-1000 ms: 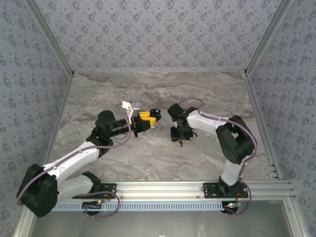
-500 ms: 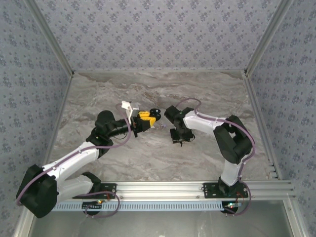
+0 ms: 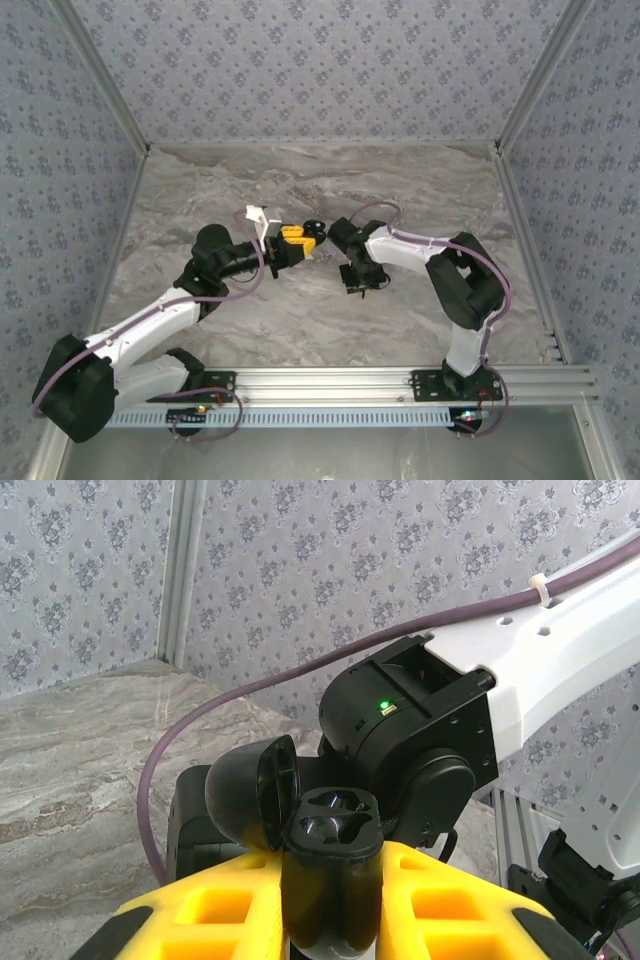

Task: Insert the wireless bluetooth earbuds into the charging case

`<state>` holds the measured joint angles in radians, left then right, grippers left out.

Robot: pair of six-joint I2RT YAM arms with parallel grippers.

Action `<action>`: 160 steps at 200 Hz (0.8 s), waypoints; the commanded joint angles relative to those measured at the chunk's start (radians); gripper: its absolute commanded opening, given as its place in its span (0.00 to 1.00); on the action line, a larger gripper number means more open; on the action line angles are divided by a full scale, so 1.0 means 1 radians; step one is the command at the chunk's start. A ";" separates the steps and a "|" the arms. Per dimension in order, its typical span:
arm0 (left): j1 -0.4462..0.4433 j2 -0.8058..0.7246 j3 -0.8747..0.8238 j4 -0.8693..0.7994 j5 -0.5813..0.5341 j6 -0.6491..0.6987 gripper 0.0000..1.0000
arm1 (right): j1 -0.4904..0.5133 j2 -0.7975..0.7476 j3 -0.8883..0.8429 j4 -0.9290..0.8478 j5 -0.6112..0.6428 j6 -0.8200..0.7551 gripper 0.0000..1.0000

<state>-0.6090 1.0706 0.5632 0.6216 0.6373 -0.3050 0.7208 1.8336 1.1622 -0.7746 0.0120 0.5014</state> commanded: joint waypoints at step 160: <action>-0.006 -0.051 -0.012 -0.017 -0.016 0.009 0.21 | 0.006 0.035 0.064 -0.047 0.094 -0.277 0.14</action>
<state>-0.6090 1.0477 0.5556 0.6014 0.6334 -0.3046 0.7353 1.8572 1.2007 -0.7811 0.0689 0.3626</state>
